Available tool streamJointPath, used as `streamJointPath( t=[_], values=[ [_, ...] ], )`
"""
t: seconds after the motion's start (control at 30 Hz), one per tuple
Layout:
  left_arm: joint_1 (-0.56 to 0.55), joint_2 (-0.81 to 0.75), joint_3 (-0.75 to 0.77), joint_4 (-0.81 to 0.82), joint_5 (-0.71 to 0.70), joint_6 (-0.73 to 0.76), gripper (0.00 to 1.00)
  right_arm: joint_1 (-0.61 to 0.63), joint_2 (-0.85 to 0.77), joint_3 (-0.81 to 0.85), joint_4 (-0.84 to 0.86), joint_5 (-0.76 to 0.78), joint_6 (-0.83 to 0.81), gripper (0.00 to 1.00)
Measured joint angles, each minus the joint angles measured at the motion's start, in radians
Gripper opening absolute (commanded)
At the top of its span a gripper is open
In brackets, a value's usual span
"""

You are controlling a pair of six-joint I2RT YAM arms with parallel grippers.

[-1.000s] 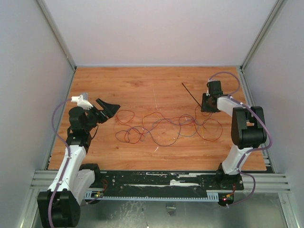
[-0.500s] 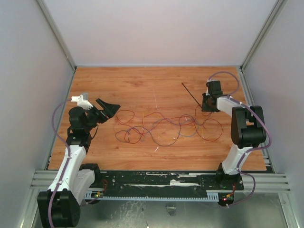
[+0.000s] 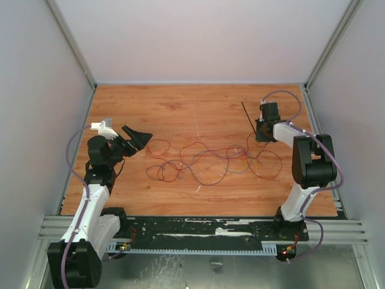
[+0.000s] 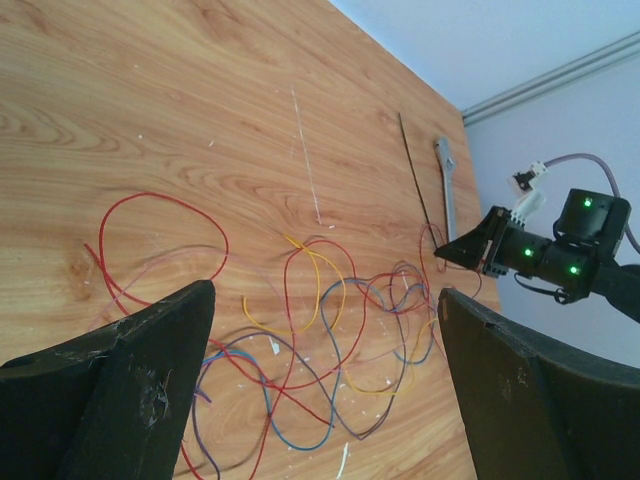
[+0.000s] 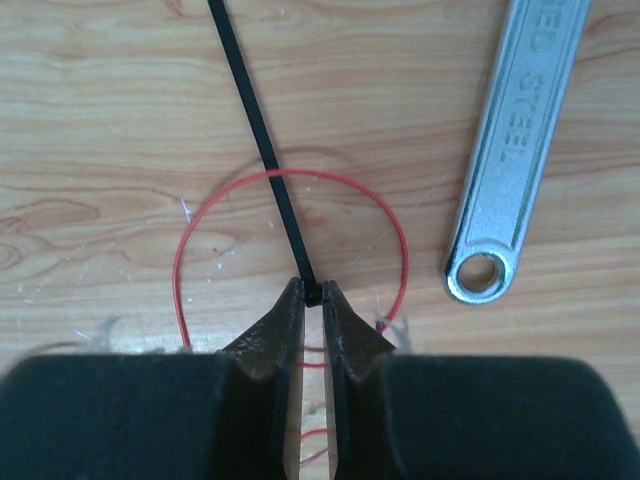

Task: Zip-tie the wires
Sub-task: Pick up the ribbon at the center of the board.

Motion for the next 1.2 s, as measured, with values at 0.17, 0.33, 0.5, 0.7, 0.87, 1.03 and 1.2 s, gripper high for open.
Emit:
streamJointPath(
  t=[0.17,0.33,0.5,0.7,0.87,1.03,1.2],
  values=[
    [0.0,0.0,0.0,0.002,0.002,0.0,0.98,0.003,-0.054,-0.033,-0.048,-0.001,-0.006,0.0],
    [0.0,0.0,0.0,0.005,0.005,0.0,0.98,0.005,-0.168,-0.037,-0.119,-0.034,-0.007,0.0],
    [0.0,0.0,0.0,0.005,0.018,-0.002,0.98,0.006,-0.248,0.036,-0.24,-0.062,-0.012,0.0],
    [0.0,0.001,0.001,0.006,0.035,-0.005,0.98,0.006,-0.251,0.16,-0.441,-0.065,-0.031,0.0],
    [0.0,0.024,0.016,0.01,0.053,-0.005,0.98,0.006,-0.251,0.228,-0.612,-0.051,-0.041,0.0],
    [0.0,0.043,0.023,0.021,0.073,-0.008,0.98,0.008,-0.264,0.293,-0.745,-0.008,-0.041,0.0],
    [0.0,0.052,0.031,0.024,0.092,-0.011,0.98,0.008,-0.31,0.415,-0.842,0.02,-0.037,0.0]
  ],
)
